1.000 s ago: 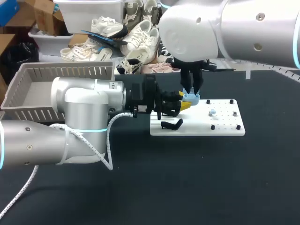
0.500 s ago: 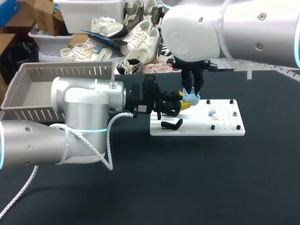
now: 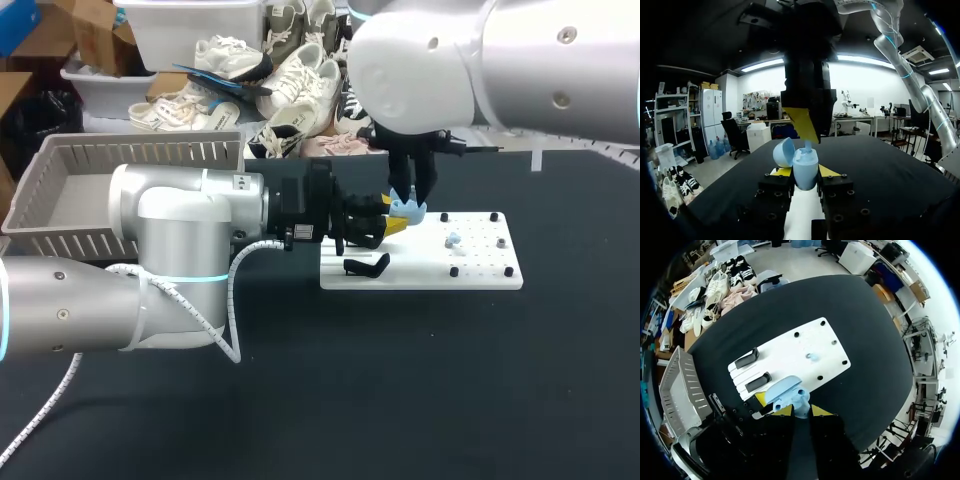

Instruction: Pick up each earbud case from the left stands, insert the matching earbuds, close the lid, and place the case in the box.

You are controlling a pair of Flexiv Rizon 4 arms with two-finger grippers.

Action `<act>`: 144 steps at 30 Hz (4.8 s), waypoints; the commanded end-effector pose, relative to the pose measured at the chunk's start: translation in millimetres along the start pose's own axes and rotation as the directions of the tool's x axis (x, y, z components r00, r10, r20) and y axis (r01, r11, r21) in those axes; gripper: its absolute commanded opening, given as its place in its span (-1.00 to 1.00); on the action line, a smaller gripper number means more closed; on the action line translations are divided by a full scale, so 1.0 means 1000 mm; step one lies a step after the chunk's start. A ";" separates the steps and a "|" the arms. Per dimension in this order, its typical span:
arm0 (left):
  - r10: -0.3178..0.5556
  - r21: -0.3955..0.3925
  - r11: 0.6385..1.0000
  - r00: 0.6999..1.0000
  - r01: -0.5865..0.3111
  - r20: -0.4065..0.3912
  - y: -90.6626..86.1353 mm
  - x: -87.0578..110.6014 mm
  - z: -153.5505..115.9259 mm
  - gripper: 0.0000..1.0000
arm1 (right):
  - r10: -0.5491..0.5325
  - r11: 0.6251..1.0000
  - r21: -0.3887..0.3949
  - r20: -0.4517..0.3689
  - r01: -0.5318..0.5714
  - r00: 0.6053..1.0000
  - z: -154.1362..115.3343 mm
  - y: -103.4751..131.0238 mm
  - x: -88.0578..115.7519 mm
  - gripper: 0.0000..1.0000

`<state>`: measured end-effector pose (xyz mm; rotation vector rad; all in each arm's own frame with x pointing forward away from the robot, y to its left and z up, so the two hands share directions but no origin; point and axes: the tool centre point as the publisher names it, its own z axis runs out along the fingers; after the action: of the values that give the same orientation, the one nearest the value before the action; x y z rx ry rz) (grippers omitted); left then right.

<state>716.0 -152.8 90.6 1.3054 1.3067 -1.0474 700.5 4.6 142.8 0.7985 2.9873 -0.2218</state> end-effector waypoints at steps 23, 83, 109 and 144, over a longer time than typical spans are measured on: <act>0.001 -0.006 1.000 1.000 -0.001 0.001 -0.001 0.000 0.000 -1.00 | 0.005 1.000 0.002 0.007 -0.005 1.000 0.000 0.001 -0.001 -1.00; 0.001 -0.006 1.000 1.000 -0.001 0.001 -0.001 0.000 0.000 -1.00 | 0.035 0.999 0.001 0.003 -0.035 0.999 0.001 -0.006 -0.008 -1.00; 0.001 -0.006 1.000 1.000 -0.001 0.001 -0.001 0.000 0.000 -1.00 | 0.025 1.000 -0.012 -0.013 -0.025 1.000 0.003 -0.002 -0.005 -1.00; 0.001 -0.006 1.000 1.000 -0.001 0.001 -0.001 0.000 0.000 -1.00 | -0.005 0.998 -0.069 -0.011 0.004 1.000 -0.001 -0.004 -0.005 -1.00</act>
<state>716.0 -152.9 90.7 1.3053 1.3070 -1.0472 701.4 -1.6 146.1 0.7867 2.9884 -0.1120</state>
